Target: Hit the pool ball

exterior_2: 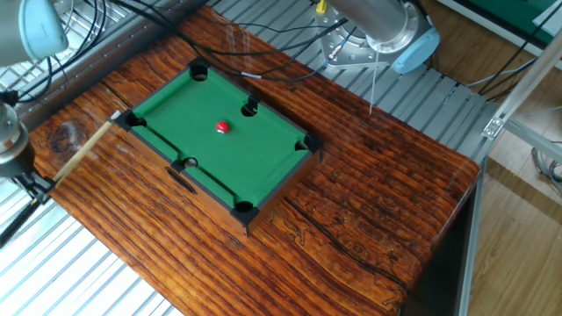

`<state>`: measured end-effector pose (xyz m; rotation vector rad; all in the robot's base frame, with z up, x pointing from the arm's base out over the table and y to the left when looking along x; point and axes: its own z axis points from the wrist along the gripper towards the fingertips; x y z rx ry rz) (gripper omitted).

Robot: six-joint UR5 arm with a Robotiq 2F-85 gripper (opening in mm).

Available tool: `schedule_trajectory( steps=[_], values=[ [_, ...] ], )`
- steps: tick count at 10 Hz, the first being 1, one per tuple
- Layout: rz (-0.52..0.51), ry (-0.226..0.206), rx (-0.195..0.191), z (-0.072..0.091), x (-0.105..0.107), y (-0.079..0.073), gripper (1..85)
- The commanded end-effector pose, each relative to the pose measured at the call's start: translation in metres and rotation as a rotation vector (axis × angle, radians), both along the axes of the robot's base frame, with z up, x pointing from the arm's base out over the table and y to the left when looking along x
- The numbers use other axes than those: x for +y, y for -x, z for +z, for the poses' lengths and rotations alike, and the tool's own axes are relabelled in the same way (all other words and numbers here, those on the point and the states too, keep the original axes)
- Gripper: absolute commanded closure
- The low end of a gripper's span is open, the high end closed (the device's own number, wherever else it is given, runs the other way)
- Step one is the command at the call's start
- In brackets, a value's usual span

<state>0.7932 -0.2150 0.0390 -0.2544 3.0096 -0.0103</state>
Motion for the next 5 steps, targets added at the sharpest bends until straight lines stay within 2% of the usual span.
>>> schedule_trajectory(
  steps=[1, 3, 5],
  values=[
    [-0.024, 0.01, -0.009, 0.031, -0.004, 0.013, 84.7],
    [-0.053, 0.007, 0.003, 0.049, 0.001, 0.029, 84.7],
    [-0.078, 0.003, 0.018, 0.061, 0.005, 0.046, 84.7]
  ],
)
